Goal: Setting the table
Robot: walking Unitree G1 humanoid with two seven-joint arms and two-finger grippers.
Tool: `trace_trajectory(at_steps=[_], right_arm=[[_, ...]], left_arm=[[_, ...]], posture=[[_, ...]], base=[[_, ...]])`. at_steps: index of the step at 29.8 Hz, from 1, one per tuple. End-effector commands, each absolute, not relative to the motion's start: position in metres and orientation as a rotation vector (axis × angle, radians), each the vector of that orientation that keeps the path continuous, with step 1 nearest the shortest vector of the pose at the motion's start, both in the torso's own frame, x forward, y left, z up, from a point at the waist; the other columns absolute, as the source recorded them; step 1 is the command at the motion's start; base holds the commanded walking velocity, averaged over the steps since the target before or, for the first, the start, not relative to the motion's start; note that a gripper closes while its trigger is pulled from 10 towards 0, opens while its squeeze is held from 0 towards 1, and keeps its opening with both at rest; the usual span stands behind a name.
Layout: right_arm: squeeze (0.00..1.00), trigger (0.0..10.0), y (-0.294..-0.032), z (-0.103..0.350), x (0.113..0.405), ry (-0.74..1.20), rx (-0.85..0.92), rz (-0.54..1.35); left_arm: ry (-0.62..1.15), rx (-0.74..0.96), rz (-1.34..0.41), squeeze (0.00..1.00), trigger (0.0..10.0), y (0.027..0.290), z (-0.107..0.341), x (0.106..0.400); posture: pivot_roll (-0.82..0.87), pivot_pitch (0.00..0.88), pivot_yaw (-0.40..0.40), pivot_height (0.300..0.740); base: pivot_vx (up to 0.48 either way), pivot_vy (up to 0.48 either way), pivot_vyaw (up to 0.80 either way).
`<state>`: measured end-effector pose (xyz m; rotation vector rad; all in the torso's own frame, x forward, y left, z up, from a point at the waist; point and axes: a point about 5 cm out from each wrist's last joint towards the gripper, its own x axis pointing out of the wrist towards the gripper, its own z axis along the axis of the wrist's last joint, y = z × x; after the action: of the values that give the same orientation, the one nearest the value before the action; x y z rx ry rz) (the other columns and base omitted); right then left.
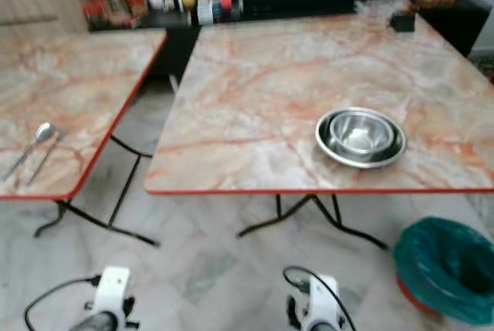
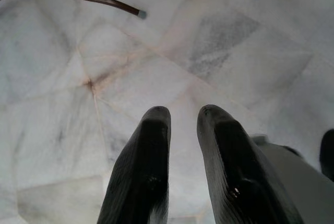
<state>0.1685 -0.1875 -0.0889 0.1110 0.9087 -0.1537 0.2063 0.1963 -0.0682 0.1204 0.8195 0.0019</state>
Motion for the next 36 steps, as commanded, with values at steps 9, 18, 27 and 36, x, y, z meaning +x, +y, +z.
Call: trace_trajectory(at_steps=[9, 18, 27, 36], right_arm=[[0.00, 10.0, -0.179, -0.087, 0.176, 0.896, 0.129, -0.133], [0.00, 10.0, -0.181, -0.085, 0.179, 0.883, 0.119, -0.127], [0.00, 10.0, -0.181, -0.086, 0.177, 0.889, 0.105, -0.114], [0.00, 10.0, -0.182, -0.085, 0.178, 0.888, 0.095, -0.105]], left_arm=[[0.838, 0.126, 0.053, 0.00, 10.0, 0.212, -0.068, 0.202], [0.845, 0.126, 0.057, 0.00, 10.0, 0.212, -0.070, 0.200], [0.849, 0.124, 0.062, 0.00, 10.0, 0.213, -0.071, 0.198], [0.861, 0.131, 0.065, 0.00, 10.0, 0.216, -0.072, 0.194]], posture=[[0.02, 0.013, 0.052, 0.707], [0.01, 0.000, 0.049, 0.707], [0.01, 0.000, 0.038, 0.707], [0.02, 0.000, 0.034, 0.707]], base=[[0.000, 0.368, 0.00], [0.000, 0.368, -0.26], [0.000, 0.368, 0.00], [0.000, 0.368, 0.00]])
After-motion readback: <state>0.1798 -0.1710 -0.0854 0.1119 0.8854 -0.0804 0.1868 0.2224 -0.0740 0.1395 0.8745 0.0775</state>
